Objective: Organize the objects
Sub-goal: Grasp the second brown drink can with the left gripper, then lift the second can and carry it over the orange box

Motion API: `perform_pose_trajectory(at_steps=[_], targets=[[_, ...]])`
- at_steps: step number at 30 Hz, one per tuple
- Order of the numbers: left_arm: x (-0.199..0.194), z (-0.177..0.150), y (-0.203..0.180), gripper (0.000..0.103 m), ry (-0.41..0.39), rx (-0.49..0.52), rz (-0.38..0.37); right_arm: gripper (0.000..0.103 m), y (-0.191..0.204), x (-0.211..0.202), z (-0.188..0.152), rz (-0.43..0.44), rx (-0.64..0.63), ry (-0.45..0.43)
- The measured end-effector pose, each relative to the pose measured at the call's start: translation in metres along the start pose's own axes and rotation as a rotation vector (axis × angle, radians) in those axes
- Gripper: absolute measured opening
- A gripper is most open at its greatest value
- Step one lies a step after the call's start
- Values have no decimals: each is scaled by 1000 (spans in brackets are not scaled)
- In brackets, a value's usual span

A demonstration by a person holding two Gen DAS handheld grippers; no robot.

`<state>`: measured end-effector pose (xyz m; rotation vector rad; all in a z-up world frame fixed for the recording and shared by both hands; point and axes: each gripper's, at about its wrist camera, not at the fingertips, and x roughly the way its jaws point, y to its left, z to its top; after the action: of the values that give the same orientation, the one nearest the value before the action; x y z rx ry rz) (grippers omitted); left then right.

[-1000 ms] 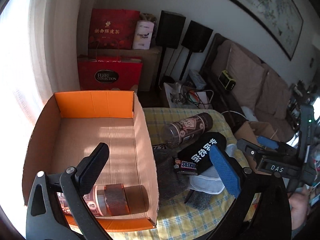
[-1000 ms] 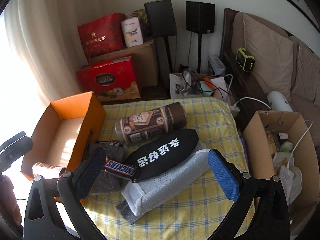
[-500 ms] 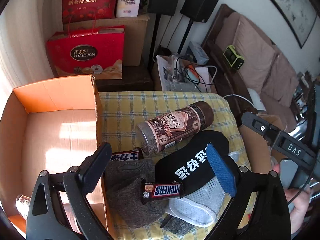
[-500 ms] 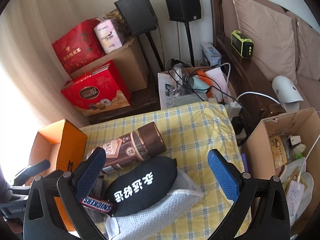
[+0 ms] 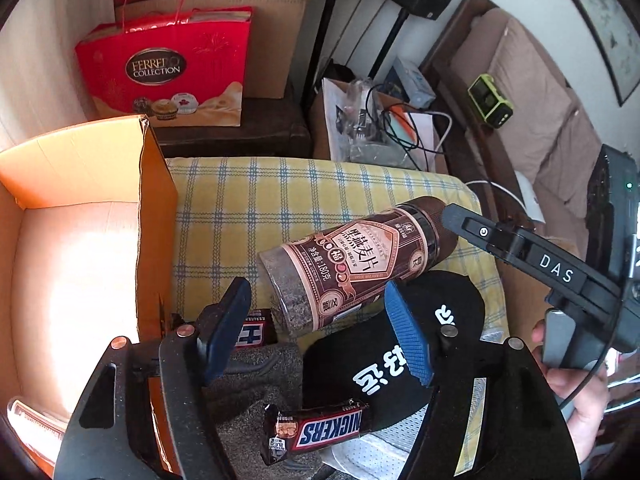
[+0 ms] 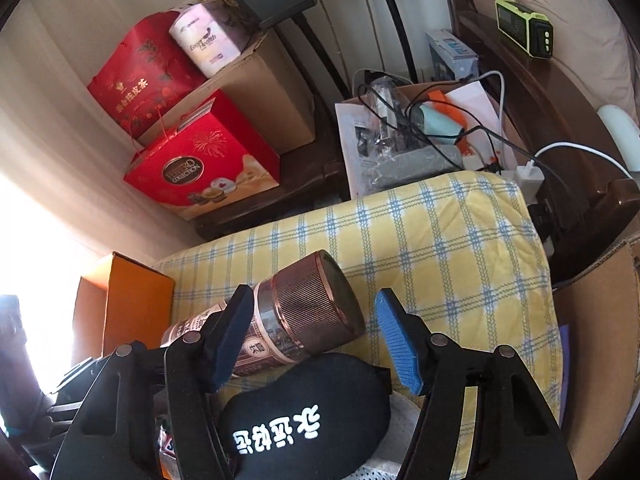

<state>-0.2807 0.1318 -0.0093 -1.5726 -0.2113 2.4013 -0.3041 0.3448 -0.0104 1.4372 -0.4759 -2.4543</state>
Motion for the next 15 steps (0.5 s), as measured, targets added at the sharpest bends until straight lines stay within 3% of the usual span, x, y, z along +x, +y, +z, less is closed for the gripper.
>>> perform_pose_trajectory(at_steps=[4, 7, 10, 15], targets=[[6, 2, -4, 66, -1, 19, 37, 65, 0, 11, -3, 68, 0, 24], [8, 2, -7, 66, 4, 29, 60, 59, -1, 15, -6, 48, -4, 28], [2, -1, -9, 52, -19, 31, 83, 58, -8, 16, -8, 69, 25, 32], [0, -4, -16, 52, -23, 41, 64, 58, -8, 14, -9, 54, 12, 30]])
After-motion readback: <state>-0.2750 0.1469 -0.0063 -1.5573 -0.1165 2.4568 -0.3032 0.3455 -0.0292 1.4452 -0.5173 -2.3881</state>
